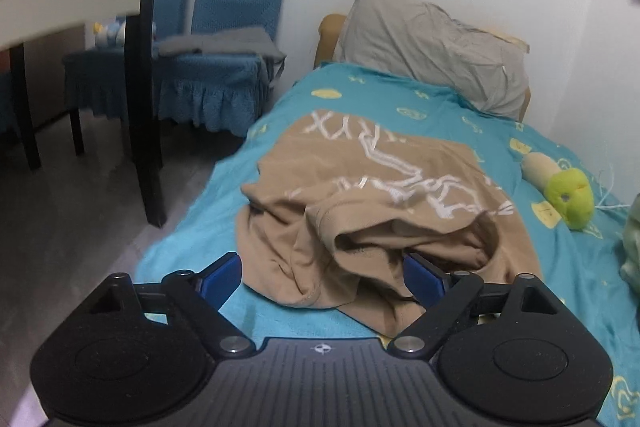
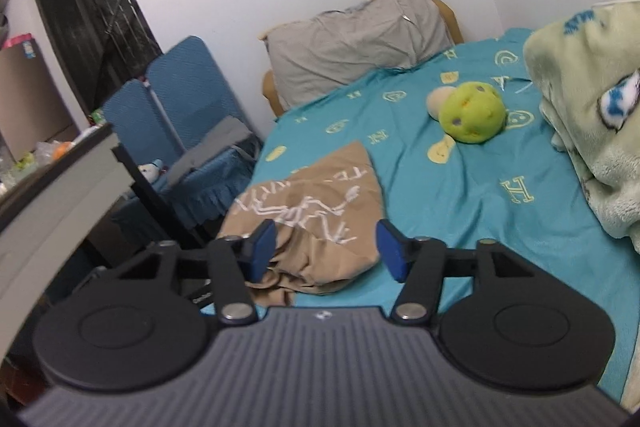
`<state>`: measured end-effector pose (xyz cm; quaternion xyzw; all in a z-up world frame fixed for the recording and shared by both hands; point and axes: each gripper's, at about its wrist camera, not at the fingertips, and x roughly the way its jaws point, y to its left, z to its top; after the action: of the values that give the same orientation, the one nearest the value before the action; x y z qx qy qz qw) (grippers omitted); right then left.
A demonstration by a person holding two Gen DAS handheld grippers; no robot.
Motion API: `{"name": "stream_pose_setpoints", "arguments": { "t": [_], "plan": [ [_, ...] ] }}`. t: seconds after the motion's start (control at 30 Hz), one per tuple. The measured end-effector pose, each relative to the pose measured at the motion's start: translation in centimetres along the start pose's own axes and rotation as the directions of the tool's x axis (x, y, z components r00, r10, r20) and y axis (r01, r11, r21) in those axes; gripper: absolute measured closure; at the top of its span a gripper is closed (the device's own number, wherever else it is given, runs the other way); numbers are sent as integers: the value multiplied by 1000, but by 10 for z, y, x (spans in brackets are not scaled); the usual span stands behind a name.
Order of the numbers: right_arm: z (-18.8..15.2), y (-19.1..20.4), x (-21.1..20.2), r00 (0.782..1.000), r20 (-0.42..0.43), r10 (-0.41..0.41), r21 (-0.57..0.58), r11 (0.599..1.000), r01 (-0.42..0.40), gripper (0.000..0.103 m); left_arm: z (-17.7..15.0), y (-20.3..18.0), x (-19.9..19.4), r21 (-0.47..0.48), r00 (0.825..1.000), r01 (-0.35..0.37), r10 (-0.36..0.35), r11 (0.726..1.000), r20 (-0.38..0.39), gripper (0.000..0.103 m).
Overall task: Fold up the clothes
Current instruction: 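Grasp the tan T-shirt with the left gripper and lift it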
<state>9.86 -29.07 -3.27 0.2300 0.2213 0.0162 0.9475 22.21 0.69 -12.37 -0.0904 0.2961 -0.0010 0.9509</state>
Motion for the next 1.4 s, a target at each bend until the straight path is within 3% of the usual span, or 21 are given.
{"name": "stream_pose_setpoints", "arguments": {
  "t": [0.03, 0.13, 0.27, 0.37, 0.5, 0.67, 0.93, 1.07, 1.17, 1.27, 1.4],
  "plan": [
    [-1, -4, 7, 1000, -7, -1, 17, 1000, 1, 46, -2, 2, 7, -14, 1000, 8, -7, 1000, 2, 38],
    [-4, -15, 30, 999, -34, 8, 76, 997, -5, 46, -2, 1, 21, -23, 999, 45, -45, 999, 18, 46],
    [-13, -25, 56, 997, -74, 6, 113, 994, 2, 46, -1, 0, 23, -28, 997, 68, -67, 997, 45, 91],
    [-20, -28, 66, 995, -101, 2, 123, 992, 11, 46, 1, 0, 0, -48, 991, 79, -73, 996, 116, 98],
    [-25, -22, 66, 996, -90, -5, 90, 996, 13, 46, 6, -11, -54, 25, 974, 93, -96, 995, 207, 98],
    [-28, -11, 51, 1000, -29, 1, 5, 1000, -1, 46, 14, -19, -134, 101, 935, 116, -143, 988, 325, 100],
    [-36, 19, 10, 995, -25, 99, -96, 990, -101, 45, 5, -16, -240, 160, 902, 191, -237, 969, 361, 100],
    [-58, 48, -4, 978, -107, 180, -147, 970, -195, 45, -2, -6, -264, 110, 882, 256, -279, 960, 380, 100],
    [-78, 70, 8, 962, -182, 204, -169, 957, -235, 45, -4, -3, -269, 92, 869, 292, -304, 952, 391, 100],
    [-95, 95, 36, 947, -250, 199, -203, 946, -253, 45, -6, 1, -263, 90, 868, 298, -309, 950, 388, 100],
    [-106, 108, 75, 961, -246, 124, -258, 947, -189, 45, -11, 10, -238, 64, 884, 282, -285, 957, 371, 99]
  ]
}}
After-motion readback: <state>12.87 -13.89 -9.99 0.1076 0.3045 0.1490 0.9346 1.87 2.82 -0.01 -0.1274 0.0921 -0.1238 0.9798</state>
